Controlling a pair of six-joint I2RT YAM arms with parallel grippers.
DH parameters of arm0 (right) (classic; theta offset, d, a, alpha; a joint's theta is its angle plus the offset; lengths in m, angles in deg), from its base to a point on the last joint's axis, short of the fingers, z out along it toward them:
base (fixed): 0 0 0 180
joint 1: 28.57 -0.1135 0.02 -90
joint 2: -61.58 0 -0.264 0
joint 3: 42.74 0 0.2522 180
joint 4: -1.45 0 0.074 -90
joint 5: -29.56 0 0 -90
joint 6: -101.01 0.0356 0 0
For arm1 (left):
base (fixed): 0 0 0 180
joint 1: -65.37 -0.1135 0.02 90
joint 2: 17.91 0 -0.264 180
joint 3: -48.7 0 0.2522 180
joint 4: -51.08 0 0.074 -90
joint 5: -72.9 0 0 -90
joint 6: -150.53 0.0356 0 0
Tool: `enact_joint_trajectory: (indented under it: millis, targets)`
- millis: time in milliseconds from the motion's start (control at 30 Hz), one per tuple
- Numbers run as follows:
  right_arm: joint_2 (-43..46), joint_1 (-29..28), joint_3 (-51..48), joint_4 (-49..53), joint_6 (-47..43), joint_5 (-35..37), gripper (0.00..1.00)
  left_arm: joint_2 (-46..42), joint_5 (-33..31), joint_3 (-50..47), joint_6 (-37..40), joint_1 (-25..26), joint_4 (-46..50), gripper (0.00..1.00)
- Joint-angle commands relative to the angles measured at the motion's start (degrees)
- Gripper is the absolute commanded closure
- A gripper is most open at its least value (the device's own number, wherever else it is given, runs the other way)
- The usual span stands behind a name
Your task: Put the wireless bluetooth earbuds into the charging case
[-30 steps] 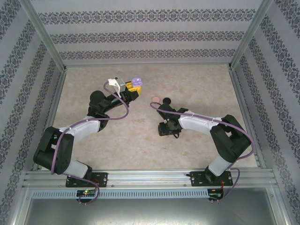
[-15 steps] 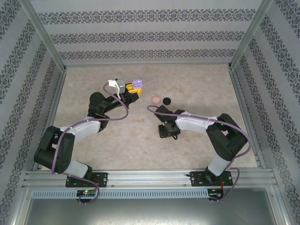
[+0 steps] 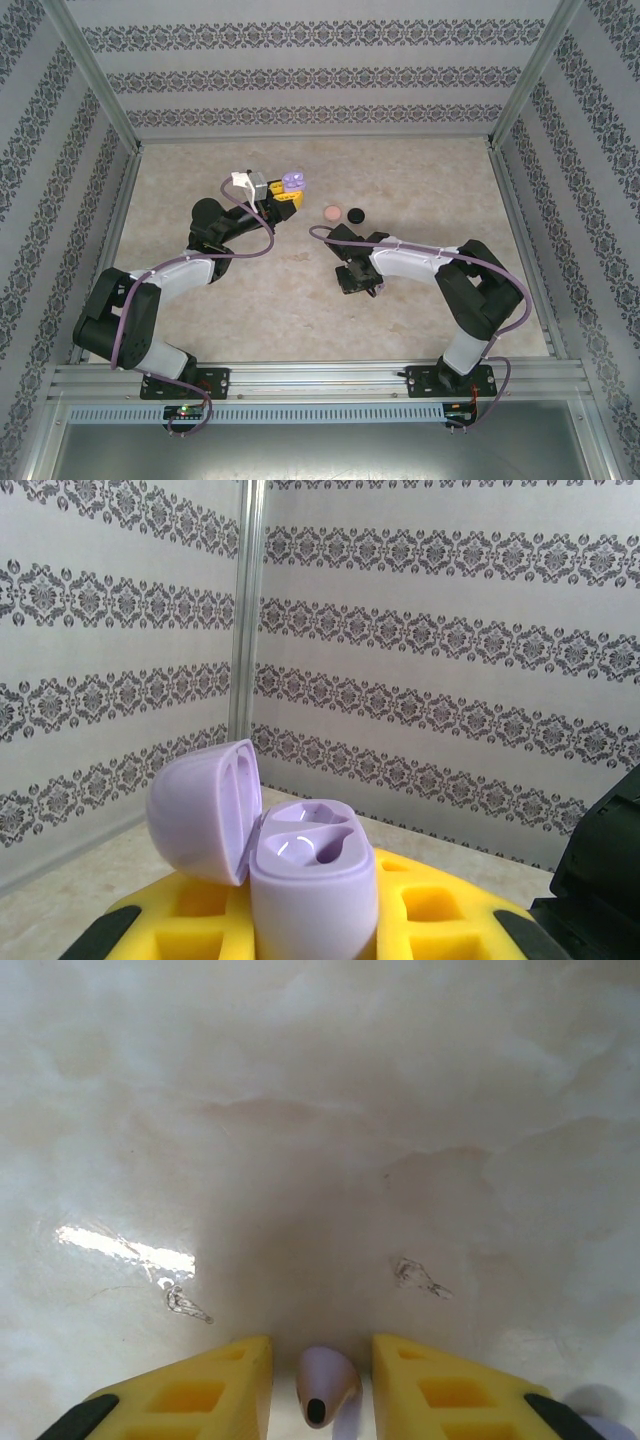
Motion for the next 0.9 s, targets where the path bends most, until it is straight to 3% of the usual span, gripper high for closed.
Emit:
enact_joint_trajectory:
  millis: [0,467,700,867]
  targets:
    - [-1.3,-0.5,0.2,-0.3,-0.6,1.7,0.69,0.4,1.2,-0.4,-1.4,-0.1,-4.2,1.00]
    - [0.9,-0.5,-2.2,-0.4,-0.7,1.9,0.76,1.2,1.6,0.2,-2.2,0.0,-4.3,1.00]
    - [2.1,-0.5,-3.1,-0.9,-0.9,2.1,0.86,1.1,1.7,0.3,-2.6,0.0,-4.5,1.00]
    - [6.9,0.2,-1.7,-0.5,-2.0,3.1,0.87,0.5,2.4,0.4,-2.6,0.0,-3.8,1.00]
